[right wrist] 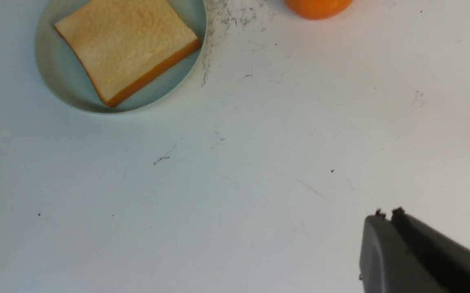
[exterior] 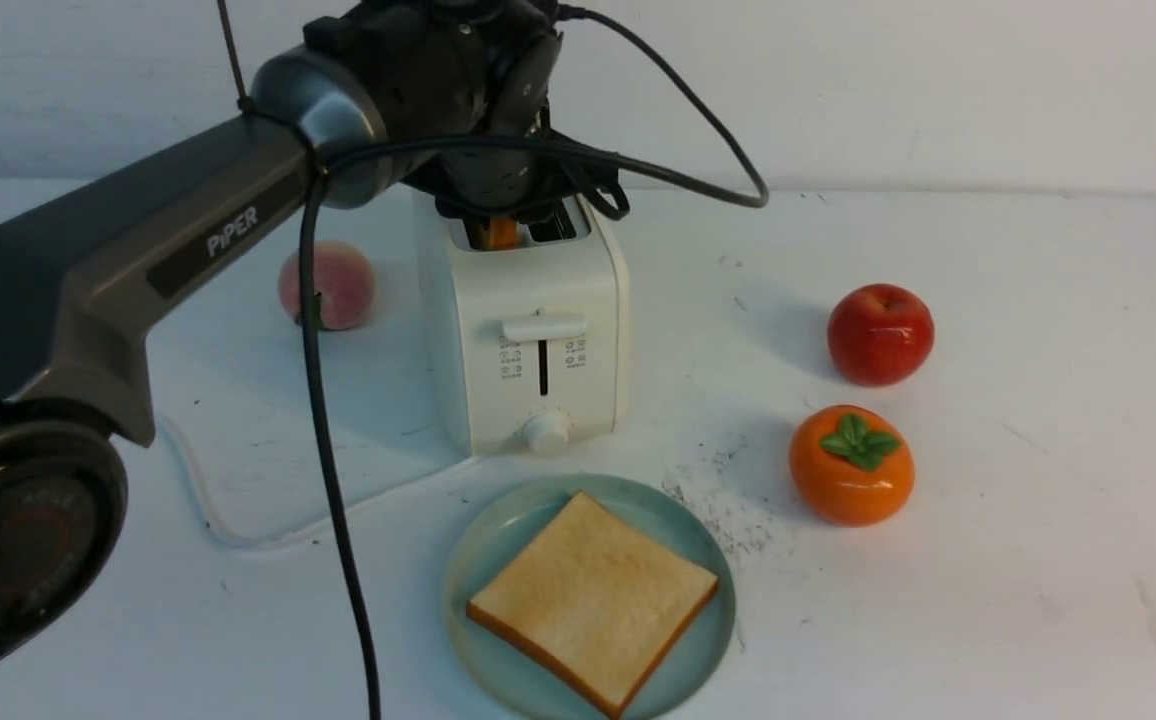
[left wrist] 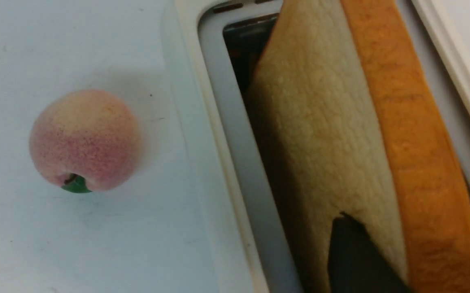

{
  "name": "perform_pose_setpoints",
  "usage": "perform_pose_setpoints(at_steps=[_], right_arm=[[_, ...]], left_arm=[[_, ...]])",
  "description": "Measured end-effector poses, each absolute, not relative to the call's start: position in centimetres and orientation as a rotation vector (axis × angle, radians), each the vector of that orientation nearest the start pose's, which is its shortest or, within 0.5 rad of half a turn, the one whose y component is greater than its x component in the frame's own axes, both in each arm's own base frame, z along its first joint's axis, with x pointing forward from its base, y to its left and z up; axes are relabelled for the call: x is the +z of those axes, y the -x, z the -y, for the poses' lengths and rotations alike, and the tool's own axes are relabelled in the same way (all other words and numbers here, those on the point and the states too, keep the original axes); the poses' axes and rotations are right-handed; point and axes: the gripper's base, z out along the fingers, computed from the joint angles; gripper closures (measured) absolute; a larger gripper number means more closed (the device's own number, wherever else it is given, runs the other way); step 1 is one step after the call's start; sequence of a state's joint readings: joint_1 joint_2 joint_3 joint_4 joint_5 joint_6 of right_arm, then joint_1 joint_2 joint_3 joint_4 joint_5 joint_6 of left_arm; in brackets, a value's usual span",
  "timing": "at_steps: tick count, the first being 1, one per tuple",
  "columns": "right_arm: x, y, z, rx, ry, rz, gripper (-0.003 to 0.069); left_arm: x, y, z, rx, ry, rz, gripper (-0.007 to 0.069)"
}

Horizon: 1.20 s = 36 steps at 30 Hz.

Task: Take toasted bread from bread machine on white table place on plate.
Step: 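Reach for a toast slice standing in the toaster with the left gripper, then place the slice of bread on the plate with the left gripper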

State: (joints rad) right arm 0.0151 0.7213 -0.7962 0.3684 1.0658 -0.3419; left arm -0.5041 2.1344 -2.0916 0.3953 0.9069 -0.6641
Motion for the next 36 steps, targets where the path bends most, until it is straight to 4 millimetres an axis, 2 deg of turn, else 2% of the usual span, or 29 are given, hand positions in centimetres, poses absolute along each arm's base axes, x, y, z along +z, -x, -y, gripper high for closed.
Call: perform_pose_setpoints(at_steps=[1, 4, 7, 9, 12, 14, 15, 16, 17, 21, 24, 26, 29, 30, 31, 32, 33, 34, 36], right_arm=[[33.5, -11.2, -3.1, 0.334, 0.346, -2.383, 0.0631], [33.5, -11.2, -3.2, 0.351, 0.342, -2.379, 0.0628], [33.5, -11.2, -3.2, 0.351, 0.342, -2.379, 0.0627], [33.5, -11.2, -3.2, 0.352, 0.341, -2.377, 0.0626], [33.5, -11.3, -3.2, 0.358, 0.339, -2.374, 0.0625], [33.6, -11.3, -3.3, 0.368, 0.336, -2.371, 0.0622], [33.6, -11.3, -3.3, 0.372, 0.334, -2.368, 0.0622], [33.6, -11.3, -3.3, 0.373, 0.333, -2.367, 0.0621], [33.7, -11.3, -3.4, 0.379, 0.329, -2.361, 0.062], [33.8, -11.4, -3.5, 0.398, 0.317, -2.341, 0.0616], [33.8, -11.4, -3.5, 0.4, 0.316, -2.34, 0.0615], [33.8, -11.4, -3.5, 0.403, 0.314, -2.337, 0.0615], [33.8, -11.4, -3.5, 0.406, 0.314, -2.337, 0.0613], [33.8, -11.4, -3.5, 0.406, 0.314, -2.337, 0.0613], [33.8, -11.4, -3.5, 0.406, 0.313, -2.336, 0.0614], [33.9, -11.5, -3.5, 0.405, 0.312, -2.334, 0.0613], [33.9, -11.5, -3.5, 0.405, 0.312, -2.333, 0.0613], [33.9, -11.5, -3.5, 0.405, 0.312, -2.333, 0.0613], [33.9, -11.5, -3.5, 0.405, 0.312, -2.333, 0.0613]], left_arm=[[31.3, -44.4, 21.3, -0.079, 0.037, -2.34, 0.0514], [32.9, -44.2, 21.2, -0.096, 0.049, -2.309, 0.0512], [36.8, -43.3, 20.6, -0.148, 0.07, -2.223, 0.0511], [41.3, -41.5, 19.7, -0.205, 0.094, -2.128, 0.0511], [45.7, -38.8, 18.2, -0.254, 0.126, -2.067, 0.0511], [48.7, -36.1, 16.7, -0.262, 0.134, -2.049, 0.0511], [49.7, -34.8, 15.9, -0.245, 0.127, -2.061, 0.0511], [49.6, -34.7, 15.8, -0.237, 0.124, -2.072, 0.0511], [51.1, -32.5, 14.5, -0.196, 0.099, -2.098, 0.0511], [52.8, -29.3, 13.2, -0.202, 0.006, -2.116, 0.0511], [52.2, -27.9, 13.4, -0.283, -0.043, -2.172, 0.0511], [50.2, -26.9, 14.1, -0.376, -0.126, -2.276, 0.0511], [45.3, -25.3, 15.1, -0.498, -0.244, -2.484, 0.0511], [45.0, -25.3, 15.1, -0.503, -0.256, -2.498, 0.0511], [42.4, -24.7, 15.7, -0.571, -0.301, -2.598, 0.0511], [40.1, -24.6, 16.1, -0.61, -0.322, -2.666, 0.0511], [38.6, -24.6, 16.6, -0.66, -0.338, -2.694, 0.0511], [38.2, -24.6, 16.6, -0.657, -0.333, -2.7, 0.0511], [33.9, -25.2, 17.8, -0.771, -0.331, -2.74, 0.0511]])
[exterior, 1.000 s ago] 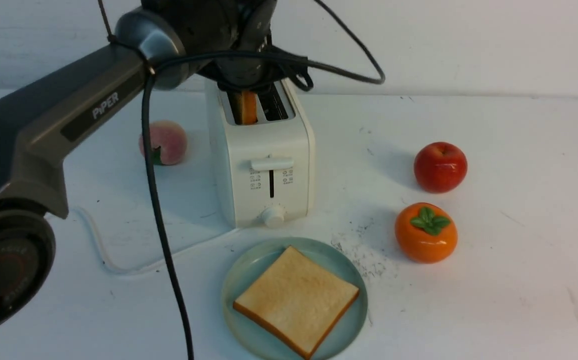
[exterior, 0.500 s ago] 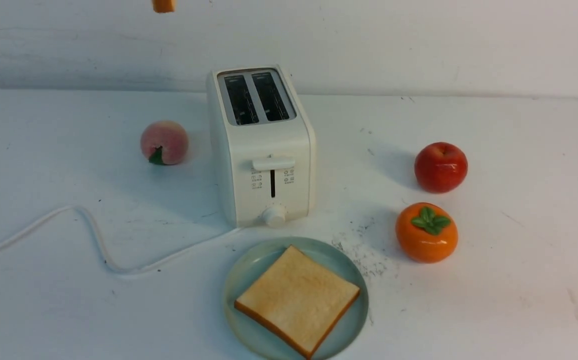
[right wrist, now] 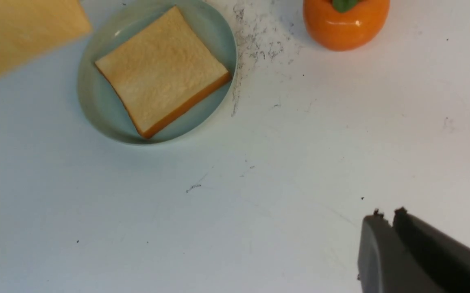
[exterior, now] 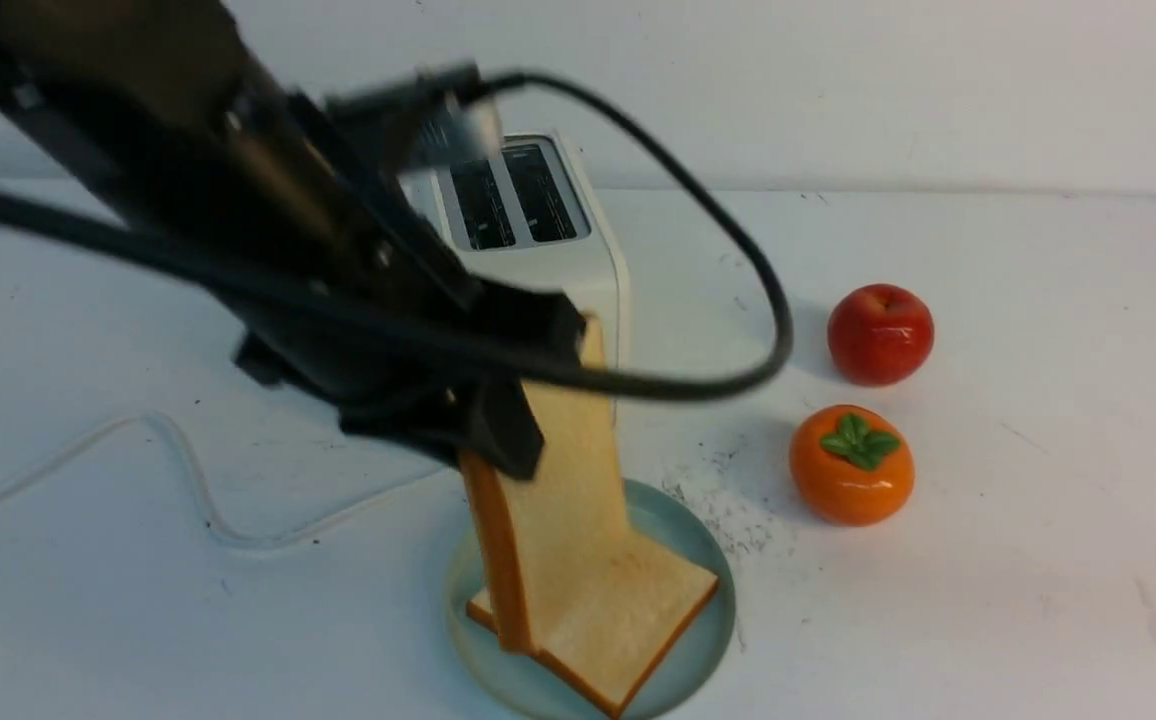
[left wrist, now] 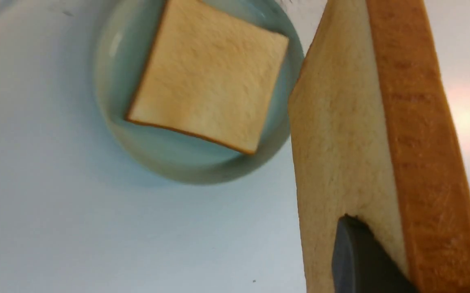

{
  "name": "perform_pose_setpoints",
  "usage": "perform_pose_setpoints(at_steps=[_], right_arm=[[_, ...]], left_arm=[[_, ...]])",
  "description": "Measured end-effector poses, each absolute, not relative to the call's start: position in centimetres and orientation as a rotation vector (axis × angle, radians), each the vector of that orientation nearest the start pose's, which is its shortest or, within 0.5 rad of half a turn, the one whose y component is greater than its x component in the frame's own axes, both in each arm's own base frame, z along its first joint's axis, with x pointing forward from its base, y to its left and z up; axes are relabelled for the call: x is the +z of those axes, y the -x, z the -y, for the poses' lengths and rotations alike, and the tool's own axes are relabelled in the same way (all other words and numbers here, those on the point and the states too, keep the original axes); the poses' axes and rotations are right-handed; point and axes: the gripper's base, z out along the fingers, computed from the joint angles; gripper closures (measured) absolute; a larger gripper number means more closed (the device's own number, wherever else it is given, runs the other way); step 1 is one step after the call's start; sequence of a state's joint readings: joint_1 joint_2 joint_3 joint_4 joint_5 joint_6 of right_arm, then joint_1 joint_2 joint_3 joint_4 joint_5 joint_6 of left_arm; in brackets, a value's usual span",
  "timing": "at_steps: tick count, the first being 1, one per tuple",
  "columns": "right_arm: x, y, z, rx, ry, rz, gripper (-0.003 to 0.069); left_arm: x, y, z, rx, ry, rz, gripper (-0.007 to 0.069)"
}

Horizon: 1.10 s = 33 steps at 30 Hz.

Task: Take toasted bread from bread machine on white table place on plate.
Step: 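Place the slice of bread on the plate with the left gripper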

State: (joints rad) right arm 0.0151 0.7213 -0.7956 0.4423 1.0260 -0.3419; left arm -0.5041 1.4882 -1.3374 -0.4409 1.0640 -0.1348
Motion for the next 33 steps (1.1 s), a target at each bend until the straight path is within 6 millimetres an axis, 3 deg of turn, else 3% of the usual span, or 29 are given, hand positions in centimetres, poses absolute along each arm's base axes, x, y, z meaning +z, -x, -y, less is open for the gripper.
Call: perform_pose_setpoints(at_steps=[1, 2, 4, 10, 19, 33], right_arm=[[33.9, -11.5, -3.5, 0.405, 0.312, -2.333, 0.0613], [33.9, -11.5, -3.5, 0.404, 0.311, -2.332, 0.0613], [33.9, -11.5, -3.5, 0.405, 0.312, -2.333, 0.061], [33.8, -11.4, -3.5, 0.407, 0.316, -2.341, 0.0606], [33.8, -11.4, -3.5, 0.407, 0.316, -2.342, 0.0601], [33.8, -11.4, -3.5, 0.406, 0.317, -2.343, 0.0584]], left_arm=[[33.7, -25.1, 17.8, -0.778, -0.334, -2.747, 0.0511], [31.7, -25.5, 18.4, -0.843, -0.324, -2.739, 0.0511], [29.8, -25.9, 18.9, -0.886, -0.316, -2.741, 0.0511], [27.6, -27.5, 20.2, -0.967, -0.325, -2.692, 0.0511], [23.6, -29.5, 21.1, -0.927, -0.265, -2.747, 0.0511], [22.7, -30.3, 20.6, -0.786, -0.333, -2.723, 0.0511]])
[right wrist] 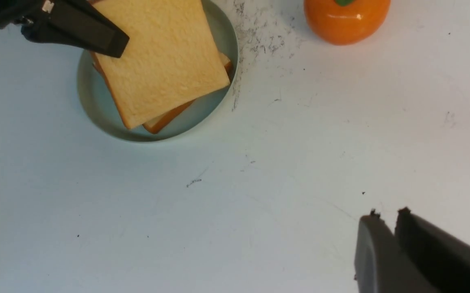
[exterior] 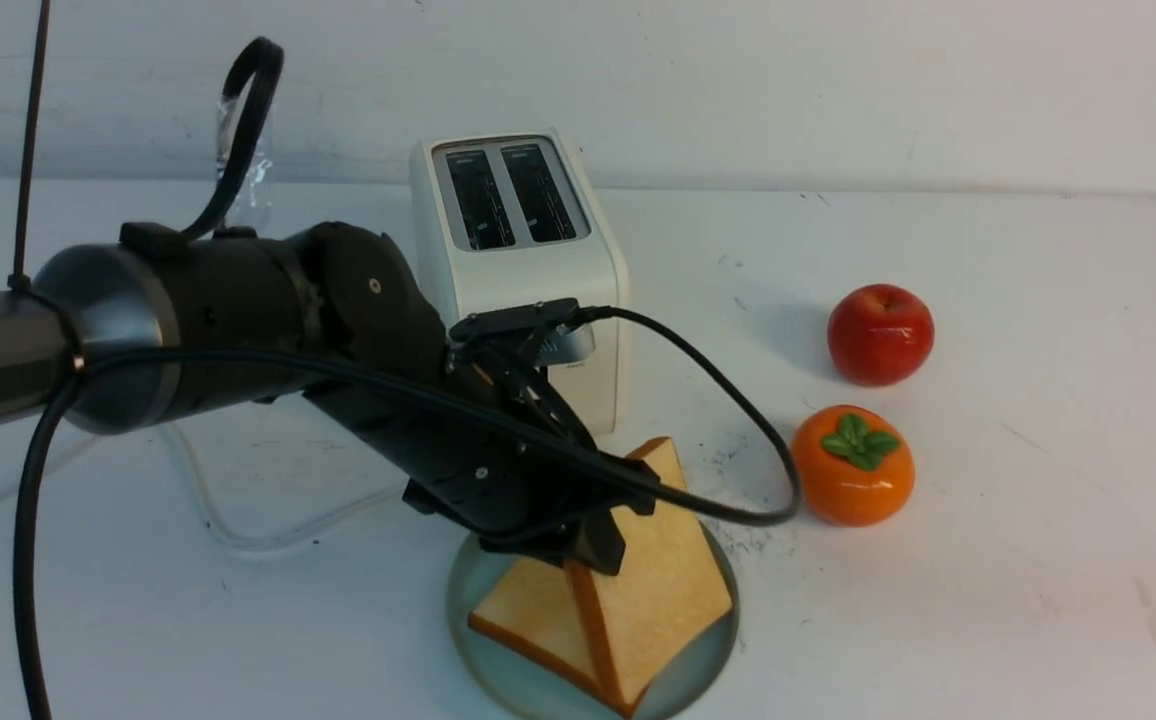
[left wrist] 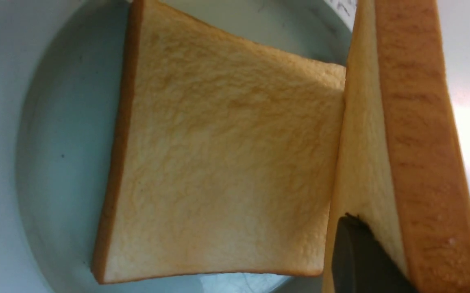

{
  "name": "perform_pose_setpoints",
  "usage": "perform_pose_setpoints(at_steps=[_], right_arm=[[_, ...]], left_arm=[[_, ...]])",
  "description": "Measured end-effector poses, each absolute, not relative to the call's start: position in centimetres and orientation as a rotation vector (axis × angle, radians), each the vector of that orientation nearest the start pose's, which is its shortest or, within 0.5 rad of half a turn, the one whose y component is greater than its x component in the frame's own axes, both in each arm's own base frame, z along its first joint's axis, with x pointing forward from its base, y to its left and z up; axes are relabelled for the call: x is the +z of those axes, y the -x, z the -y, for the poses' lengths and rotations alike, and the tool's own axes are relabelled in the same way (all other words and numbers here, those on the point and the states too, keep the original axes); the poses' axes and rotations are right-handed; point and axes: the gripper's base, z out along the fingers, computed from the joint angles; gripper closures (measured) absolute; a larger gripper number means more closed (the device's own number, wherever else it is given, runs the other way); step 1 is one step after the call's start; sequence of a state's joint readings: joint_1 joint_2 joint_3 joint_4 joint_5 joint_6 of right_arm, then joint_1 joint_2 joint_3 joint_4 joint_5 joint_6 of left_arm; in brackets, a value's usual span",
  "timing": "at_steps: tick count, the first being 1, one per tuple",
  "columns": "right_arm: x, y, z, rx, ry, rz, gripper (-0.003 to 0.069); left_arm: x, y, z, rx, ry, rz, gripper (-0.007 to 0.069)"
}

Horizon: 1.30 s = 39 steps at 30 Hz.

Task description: Take toasted bread from bread machine on white table place on plate.

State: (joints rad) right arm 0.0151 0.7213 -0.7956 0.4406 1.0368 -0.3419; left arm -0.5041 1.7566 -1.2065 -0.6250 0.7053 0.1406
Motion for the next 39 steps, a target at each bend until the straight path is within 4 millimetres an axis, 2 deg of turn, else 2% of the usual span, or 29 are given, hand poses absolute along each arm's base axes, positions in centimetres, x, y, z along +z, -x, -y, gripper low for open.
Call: perform_pose_setpoints(at_steps=[5, 13, 19, 24, 29, 33, 36, 39], right_arm=[[33.8, -11.4, -3.5, 0.406, 0.317, -2.343, 0.058], [33.8, -11.4, -3.5, 0.406, 0.317, -2.343, 0.0579], [33.7, -11.2, -3.6, 0.414, 0.326, -2.363, 0.0575], [33.6, -11.1, -3.6, 0.421, 0.335, -2.381, 0.0573], [33.4, -10.8, -3.6, 0.432, 0.349, -2.409, 0.0573], [33.1, -10.3, -3.7, 0.454, 0.378, -2.465, 0.0573], [33.1, -9.7, -3.8, 0.459, 0.393, -2.476, 0.0573], [33.6, -8.2, -3.8, 0.445, 0.413, -2.441, 0.0573]], left_arm=[[22.7, -30.4, 20.5, -0.755, -0.348, -2.708, 0.0448], [22.5, -30.8, 20.1, -0.665, -0.314, -2.703, 0.0235], [22.2, -30.8, 19.4, -0.552, -0.377, -2.735, 0.0193], [21.9, -30.6, 19.0, -0.484, -0.426, -2.763, 0.0191], [21.8, -30.6, 18.6, -0.422, -0.381, -2.796, 0.02], [21.6, -30.4, 18.0, -0.346, -0.334, -2.845, 0.0244], [21.5, -30.2, 17.7, -0.296, -0.323, -2.877, 0.0309], [22.2, -29.8, 17.2, -0.257, -0.332, -2.886, 0.0448]])
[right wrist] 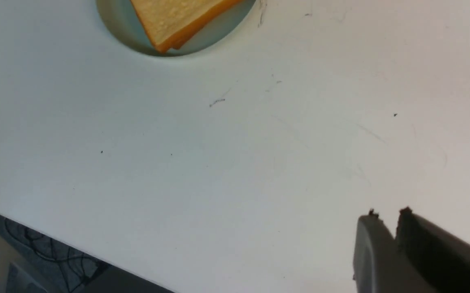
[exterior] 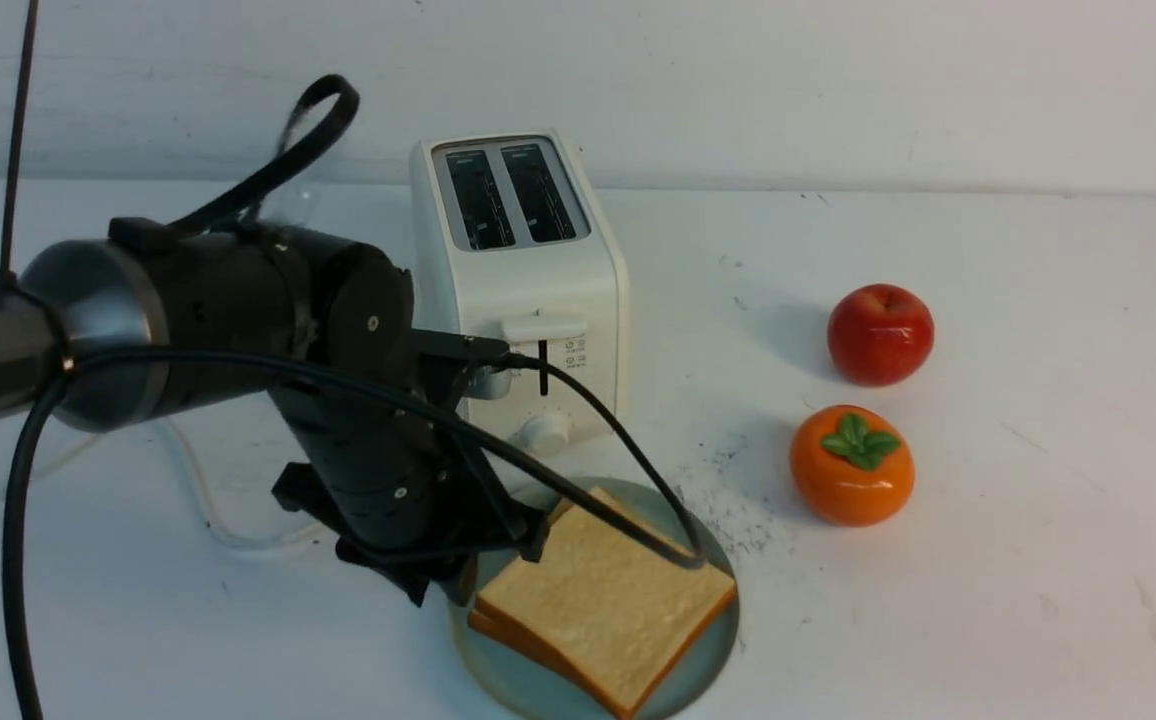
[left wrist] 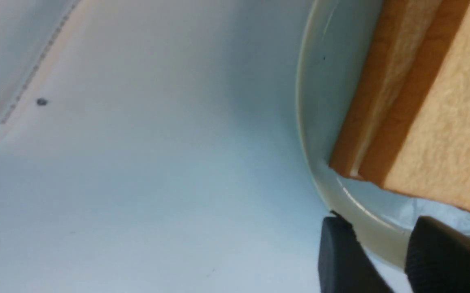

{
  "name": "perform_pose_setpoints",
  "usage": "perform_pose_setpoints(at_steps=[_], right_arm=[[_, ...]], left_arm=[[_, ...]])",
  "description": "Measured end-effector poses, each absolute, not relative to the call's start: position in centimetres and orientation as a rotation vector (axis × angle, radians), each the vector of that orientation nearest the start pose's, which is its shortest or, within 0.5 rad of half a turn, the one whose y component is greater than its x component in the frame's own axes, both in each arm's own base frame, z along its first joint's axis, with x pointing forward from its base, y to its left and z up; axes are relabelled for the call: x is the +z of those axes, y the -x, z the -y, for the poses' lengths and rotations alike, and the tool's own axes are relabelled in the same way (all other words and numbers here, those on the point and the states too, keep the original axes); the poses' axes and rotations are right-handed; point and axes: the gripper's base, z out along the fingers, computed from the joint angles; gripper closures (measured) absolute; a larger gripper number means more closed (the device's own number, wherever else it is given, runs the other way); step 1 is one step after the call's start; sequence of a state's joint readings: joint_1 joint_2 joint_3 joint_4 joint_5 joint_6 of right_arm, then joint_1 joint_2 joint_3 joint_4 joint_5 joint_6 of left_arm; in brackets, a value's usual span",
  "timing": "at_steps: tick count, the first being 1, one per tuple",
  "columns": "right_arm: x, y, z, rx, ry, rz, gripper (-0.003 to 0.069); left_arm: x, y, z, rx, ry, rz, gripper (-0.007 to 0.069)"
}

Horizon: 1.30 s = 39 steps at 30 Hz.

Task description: Take toasted bread from bread machine on white table place on plate.

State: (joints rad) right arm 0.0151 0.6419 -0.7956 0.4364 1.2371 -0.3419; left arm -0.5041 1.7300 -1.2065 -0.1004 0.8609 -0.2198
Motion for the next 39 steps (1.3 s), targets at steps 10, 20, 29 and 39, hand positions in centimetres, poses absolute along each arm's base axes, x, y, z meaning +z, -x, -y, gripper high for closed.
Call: perform_pose_setpoints(at_steps=[10, 20, 29, 39], right_arm=[[35.2, -0.8, -3.6, 0.345, 0.432, -2.095, 0.0573], [34.6, 1.5, -2.8, 0.281, 0.241, -1.63, 0.0676], [29.8, -2.7, -2.1, 0.302, 0.078, -1.636, 0.0676], [25.8, -4.1, -2.1, 0.309, 0.052, -1.747, 0.0671]], left_arm=[[25.9, -28.5, 16.5, -0.295, -0.338, -2.799, 0.0638], [26.0, -28.3, 16.4, -0.291, -0.34, -2.809, 0.0638], [26.0, -28.3, 16.4, -0.291, -0.34, -2.81, 0.0638], [26.0, -28.3, 16.4, -0.29, -0.34, -2.812, 0.0638]])
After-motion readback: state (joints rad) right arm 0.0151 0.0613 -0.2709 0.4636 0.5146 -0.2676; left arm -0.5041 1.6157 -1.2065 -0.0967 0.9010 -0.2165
